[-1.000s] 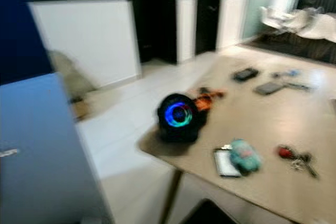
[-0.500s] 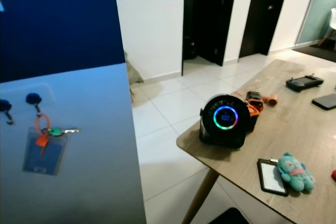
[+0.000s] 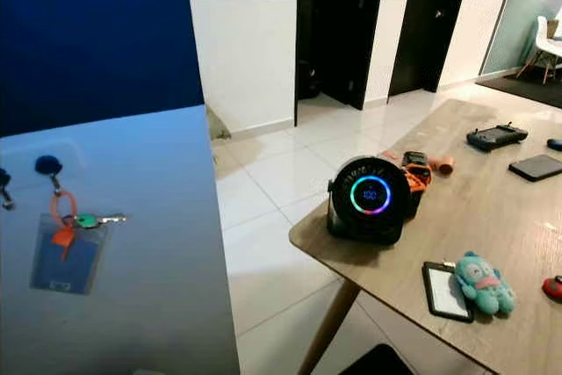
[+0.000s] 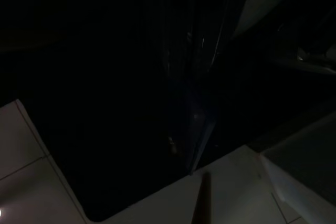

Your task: Hang keys on a hook

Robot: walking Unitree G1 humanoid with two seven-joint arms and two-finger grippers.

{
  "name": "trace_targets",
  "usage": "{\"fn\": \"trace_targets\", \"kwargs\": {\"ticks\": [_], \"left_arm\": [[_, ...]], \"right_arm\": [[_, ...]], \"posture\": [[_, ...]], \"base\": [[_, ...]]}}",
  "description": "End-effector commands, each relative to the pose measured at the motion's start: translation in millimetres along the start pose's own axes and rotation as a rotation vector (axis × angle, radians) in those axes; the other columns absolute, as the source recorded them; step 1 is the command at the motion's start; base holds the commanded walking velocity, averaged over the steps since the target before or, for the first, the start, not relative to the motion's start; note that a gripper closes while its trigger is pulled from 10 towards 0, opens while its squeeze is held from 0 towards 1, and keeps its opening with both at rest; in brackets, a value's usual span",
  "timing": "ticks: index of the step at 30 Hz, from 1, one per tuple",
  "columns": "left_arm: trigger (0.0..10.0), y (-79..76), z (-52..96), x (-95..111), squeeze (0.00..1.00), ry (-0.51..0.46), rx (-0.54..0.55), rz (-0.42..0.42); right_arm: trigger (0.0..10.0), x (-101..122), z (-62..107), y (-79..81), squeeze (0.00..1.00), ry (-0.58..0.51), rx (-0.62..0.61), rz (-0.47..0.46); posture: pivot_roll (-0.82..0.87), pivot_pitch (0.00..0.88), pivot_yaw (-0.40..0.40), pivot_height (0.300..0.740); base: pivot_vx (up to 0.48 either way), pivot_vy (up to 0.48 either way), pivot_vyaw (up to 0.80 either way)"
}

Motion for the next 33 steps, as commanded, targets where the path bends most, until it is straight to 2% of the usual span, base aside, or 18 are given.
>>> {"fn": "trace_targets", "kwargs": {"ticks": [1,13,30,33], "left_arm": [[10.0,-2.3,2.4,-4.2,0.0,0.01,-0.003,0.013],[10.0,-1.9,2.1,-3.7,0.0,0.009,-0.008,0.006],[10.0,1.8,1.9,-1.7,0.0,0.0,0.002,-0.005],[10.0,2.0,2.2,-1.4,0.0,-0.004,0.002,-0.01]], "right_arm": [[10.0,-5.4,1.6,-1.1,0.0,0.019,-0.004,-0.002],[10.0,-4.7,1.3,-1.1,0.0,0.019,-0.004,0.002],[10.0,-4.1,1.2,0.4,0.0,0.012,0.003,-0.002],[10.0,-3.7,1.1,1.5,0.0,0.012,0.014,0.028]], "posture": [[0.06,0.057,-0.025,0.74],[0.06,0.046,-0.021,0.74],[0.07,0.05,-0.018,0.74],[0.07,0.052,-0.018,0.74]], "base": [[-0.435,0.0,0.0],[-0.411,0.0,0.0],[0.0,0.0,0.0],[0.0,0.0,0.0]]}}
Point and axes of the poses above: a point about 5 cm out from each wrist's last joint towards the gripper, its own z axis pointing back from the gripper into the wrist, its own x axis along the axis of the wrist's last joint, y = z × x, the point moved 1 cm from there along -z, pointing out of the wrist towards the gripper, and after that the axes turned 11 degrees about -z, right-handed, at the moved point
